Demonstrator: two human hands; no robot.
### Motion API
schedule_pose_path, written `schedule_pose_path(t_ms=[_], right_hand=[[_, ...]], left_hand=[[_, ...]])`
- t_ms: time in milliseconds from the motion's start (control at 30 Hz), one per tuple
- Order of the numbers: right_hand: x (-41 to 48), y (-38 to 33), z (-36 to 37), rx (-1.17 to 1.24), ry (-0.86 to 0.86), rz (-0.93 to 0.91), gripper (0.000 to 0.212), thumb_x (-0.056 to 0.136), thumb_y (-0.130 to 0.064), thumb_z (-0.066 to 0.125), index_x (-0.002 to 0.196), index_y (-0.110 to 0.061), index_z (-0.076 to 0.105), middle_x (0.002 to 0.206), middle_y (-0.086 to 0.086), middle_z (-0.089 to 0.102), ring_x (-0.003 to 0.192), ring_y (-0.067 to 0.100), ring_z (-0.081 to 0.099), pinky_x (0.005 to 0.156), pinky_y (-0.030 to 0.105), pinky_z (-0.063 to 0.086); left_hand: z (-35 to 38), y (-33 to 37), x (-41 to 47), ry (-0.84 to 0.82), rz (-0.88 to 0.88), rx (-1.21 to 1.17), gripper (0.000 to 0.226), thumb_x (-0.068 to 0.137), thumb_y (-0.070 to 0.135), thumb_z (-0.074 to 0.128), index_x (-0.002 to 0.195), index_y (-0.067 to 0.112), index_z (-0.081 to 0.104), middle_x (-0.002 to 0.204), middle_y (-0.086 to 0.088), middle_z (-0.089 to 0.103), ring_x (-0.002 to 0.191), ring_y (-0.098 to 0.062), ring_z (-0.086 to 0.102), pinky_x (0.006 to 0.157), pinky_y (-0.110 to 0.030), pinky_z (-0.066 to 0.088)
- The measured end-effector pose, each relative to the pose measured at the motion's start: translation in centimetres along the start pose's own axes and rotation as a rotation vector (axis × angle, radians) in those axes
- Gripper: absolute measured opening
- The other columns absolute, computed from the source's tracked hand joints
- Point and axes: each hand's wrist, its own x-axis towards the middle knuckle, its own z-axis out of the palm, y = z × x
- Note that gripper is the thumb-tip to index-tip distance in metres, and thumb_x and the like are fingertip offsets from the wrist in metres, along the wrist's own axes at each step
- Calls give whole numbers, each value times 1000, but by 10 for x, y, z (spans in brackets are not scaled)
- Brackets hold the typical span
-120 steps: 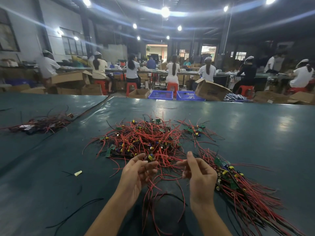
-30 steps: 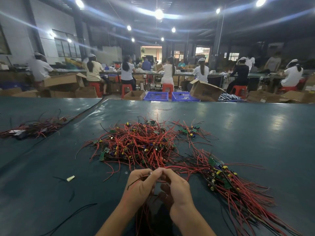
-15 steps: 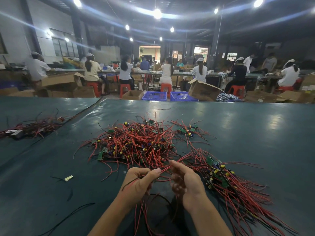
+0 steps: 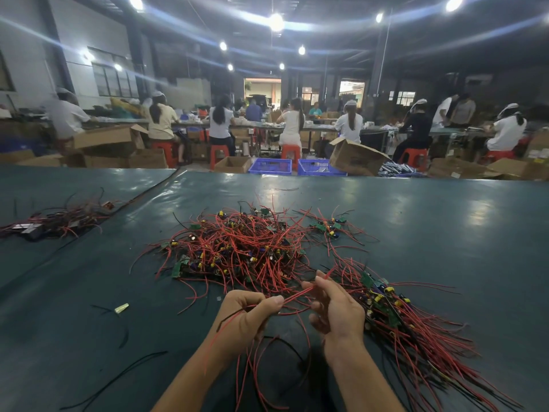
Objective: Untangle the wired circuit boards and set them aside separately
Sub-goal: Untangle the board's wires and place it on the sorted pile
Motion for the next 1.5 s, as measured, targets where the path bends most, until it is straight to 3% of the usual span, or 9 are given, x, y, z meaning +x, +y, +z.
schedule_pose_path(t_ms=[133,333,533,667,967,1100,1200,1367,1500], right_hand=[[0,-5,0,83,-21,123,7,87,-13,68,89,-7,70,70,8,74,32,5,36,32,16,31],[-1,-4,4,191,-52,131,7,93,-11,61,95,-9,67,64,9,72,30,5,30,31,17,26],[0,-2,3,192,-46,65,10,94,-7,59,96,-11,68,62,11,70,29,6,30,31,16,27],[1,-2,0,204,-32,-27,12,94,-7,61,95,-15,69,71,16,73,32,7,36,34,18,33],[5,0,-1,139,50,-180,6,96,-13,61,94,-18,64,74,14,75,34,9,43,36,19,35],[5,0,-3,83,66,-184,7,96,-11,61,91,-16,64,67,8,73,34,9,44,36,20,37],[3,-1,-3,79,47,-151,5,95,-17,63,93,-13,66,69,8,74,37,10,46,37,22,38],[-2,-3,-5,205,-101,-33,48,95,-54,49,98,-11,69,72,9,73,40,10,50,36,20,39],[-5,0,1,55,-243,27,54,81,-58,57,97,-8,72,57,-2,59,39,7,44,37,19,35]], left_hand=[[-1,-1,0,-5,-4,2,47,65,52,66,40,18,46,42,-3,38,37,-15,36,46,-24,31],[-3,-2,1,-12,-11,-23,45,64,50,68,40,17,48,41,-4,40,36,-14,38,43,-20,34],[-5,0,1,-1,2,-31,46,64,51,69,40,16,50,41,-3,42,37,-15,40,45,-22,35],[-2,-2,3,82,21,-26,46,63,55,70,42,17,58,43,-1,50,41,-14,48,47,-23,40],[-4,-6,4,114,-31,41,46,64,59,77,61,14,72,59,-9,69,52,-17,62,50,-29,46],[-5,-2,4,214,-10,-17,34,72,48,74,70,15,76,67,-10,72,57,-17,63,51,-28,48],[-6,3,3,267,-35,-193,29,72,41,70,76,13,77,77,-12,74,64,-14,66,49,-23,50],[-11,8,5,337,-169,-561,30,73,42,67,66,13,73,68,-10,67,53,-13,58,44,-22,46],[-15,8,5,166,-191,-550,34,71,50,65,59,18,71,63,-6,61,52,-13,56,47,-23,46]])
